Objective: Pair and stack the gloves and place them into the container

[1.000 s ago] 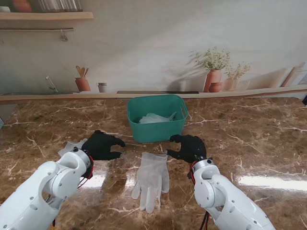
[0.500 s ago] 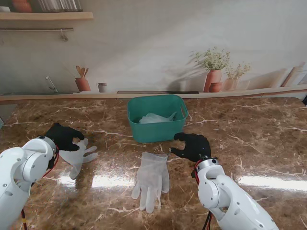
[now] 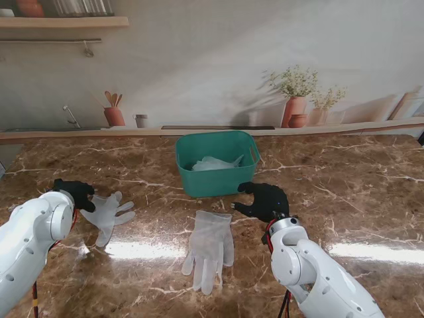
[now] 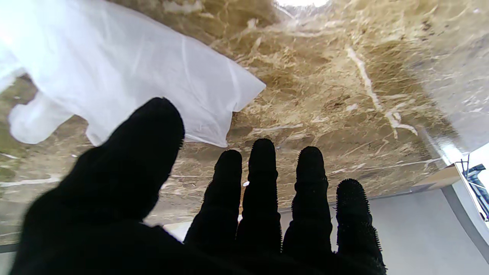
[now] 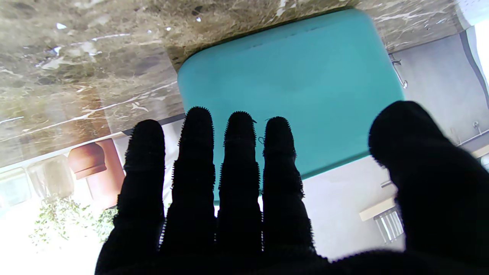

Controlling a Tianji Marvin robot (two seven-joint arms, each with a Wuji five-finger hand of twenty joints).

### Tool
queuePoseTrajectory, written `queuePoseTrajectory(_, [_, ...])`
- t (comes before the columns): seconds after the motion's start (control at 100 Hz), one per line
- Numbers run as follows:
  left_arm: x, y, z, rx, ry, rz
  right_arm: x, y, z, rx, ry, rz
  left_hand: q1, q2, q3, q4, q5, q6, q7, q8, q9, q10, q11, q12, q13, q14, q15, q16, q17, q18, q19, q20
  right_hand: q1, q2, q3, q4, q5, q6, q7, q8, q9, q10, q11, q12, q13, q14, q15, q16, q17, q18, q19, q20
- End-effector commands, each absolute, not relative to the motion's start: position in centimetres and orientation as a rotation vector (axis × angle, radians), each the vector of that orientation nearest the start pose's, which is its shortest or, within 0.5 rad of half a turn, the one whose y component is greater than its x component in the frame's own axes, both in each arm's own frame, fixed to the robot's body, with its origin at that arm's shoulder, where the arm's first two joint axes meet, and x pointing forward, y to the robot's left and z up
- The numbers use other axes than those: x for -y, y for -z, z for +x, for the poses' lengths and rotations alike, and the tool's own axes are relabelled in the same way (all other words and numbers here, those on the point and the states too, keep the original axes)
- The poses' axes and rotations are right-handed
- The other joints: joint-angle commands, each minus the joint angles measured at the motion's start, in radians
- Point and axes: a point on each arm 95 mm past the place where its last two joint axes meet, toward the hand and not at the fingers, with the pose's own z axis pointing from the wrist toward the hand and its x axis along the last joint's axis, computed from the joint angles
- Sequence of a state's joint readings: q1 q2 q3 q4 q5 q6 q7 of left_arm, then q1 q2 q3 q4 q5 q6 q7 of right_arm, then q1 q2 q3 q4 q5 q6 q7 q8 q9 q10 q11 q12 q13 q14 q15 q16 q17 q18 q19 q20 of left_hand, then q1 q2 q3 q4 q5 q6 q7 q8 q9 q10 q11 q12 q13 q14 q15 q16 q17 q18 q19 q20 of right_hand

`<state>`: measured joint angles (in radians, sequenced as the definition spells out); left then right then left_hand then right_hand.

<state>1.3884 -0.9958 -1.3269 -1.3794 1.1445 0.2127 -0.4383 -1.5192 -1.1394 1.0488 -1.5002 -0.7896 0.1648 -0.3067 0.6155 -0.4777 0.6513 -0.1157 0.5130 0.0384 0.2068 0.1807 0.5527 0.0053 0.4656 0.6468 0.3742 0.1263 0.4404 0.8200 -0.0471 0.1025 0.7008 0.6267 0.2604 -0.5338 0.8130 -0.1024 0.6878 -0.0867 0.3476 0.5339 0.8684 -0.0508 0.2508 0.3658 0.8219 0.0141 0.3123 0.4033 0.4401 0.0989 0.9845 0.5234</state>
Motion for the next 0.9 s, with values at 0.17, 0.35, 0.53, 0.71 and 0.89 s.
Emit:
queuePoseTrajectory(0.17, [-14.7, 34.6, 46.0, -1.516, 0.655, -1.5, -3.0, 35.8, 39.5, -1.209, -1.559, 1.406, -0.023, -0.018, -0.033, -0.016, -0.055, 0.041, -0.026, -0.023, -0.019, -0.015, 0.084, 0.093, -0.015, 0.052, 0.084, 0.08, -0.017, 0.023, 0.005, 0.048, -0.038, 0.002, 0.017, 0.032, -0.001, -0.006, 0.007, -0.015, 0.006, -0.007, 0.011, -0.008, 0.016, -0.011, 0.009, 0.014, 0.006, -0.002, 0.024, 0.011])
queuePoseTrajectory(0.35, [-14.5, 35.2, 46.5, -1.498, 0.605, -1.499, -2.8, 35.7, 39.5, -1.203, -1.563, 1.41, -0.003, 0.006, -0.009, -0.014, -0.029, 0.012, 0.201, 0.129, 0.029, -0.019, 0.129, 0.147, 0.026, 0.058, 0.112, 0.106, -0.019, 0.031, 0.089, 0.047, -0.041, 0.006, 0.022, 0.032, 0.002, -0.008, 0.009, -0.016, 0.007, -0.006, 0.011, -0.007, 0.016, -0.01, 0.008, 0.015, 0.007, -0.001, 0.024, 0.011])
queuePoseTrajectory(0.53, [-14.1, 35.9, 46.6, -1.49, 0.59, -1.495, -2.7, 35.8, 39.6, -1.202, -1.566, 1.41, 0.0, -0.005, 0.012, -0.016, -0.066, -0.096, 0.547, 0.45, 0.041, -0.01, 0.135, 0.15, 0.036, 0.057, 0.118, 0.094, -0.017, 0.039, 0.14, 0.057, -0.041, 0.007, 0.031, 0.033, 0.003, -0.008, 0.01, -0.017, 0.007, -0.007, 0.01, -0.007, 0.016, -0.01, 0.007, 0.015, 0.007, 0.0, 0.025, 0.012])
queuePoseTrajectory(0.71, [-13.8, 36.5, 46.8, -1.484, 0.603, -1.501, -2.8, 35.9, 39.6, -1.206, -1.569, 1.412, 0.134, -0.047, -0.109, -0.08, -0.009, -0.187, 0.779, 0.722, 0.051, -0.026, 0.118, 0.12, 0.044, 0.056, 0.112, 0.075, -0.014, 0.043, 0.158, 0.069, -0.041, 0.005, 0.041, 0.032, 0.004, -0.009, 0.011, -0.018, 0.008, -0.007, 0.01, -0.007, 0.018, -0.011, 0.007, 0.016, 0.008, 0.0, 0.025, 0.012])
queuePoseTrajectory(0.89, [-13.6, 36.5, 47.0, -1.453, 0.649, -1.497, -2.6, 35.9, 39.5, -1.205, -1.567, 1.416, 0.222, -0.018, -0.132, -0.066, 0.058, -0.265, 0.86, 0.818, 0.088, -0.011, 0.05, 0.034, 0.077, 0.054, 0.103, 0.048, -0.006, 0.047, 0.172, 0.075, -0.044, 0.01, 0.055, 0.031, 0.006, -0.009, 0.013, -0.018, 0.011, -0.006, 0.011, -0.006, 0.018, -0.011, 0.006, 0.016, 0.008, 0.0, 0.025, 0.012])
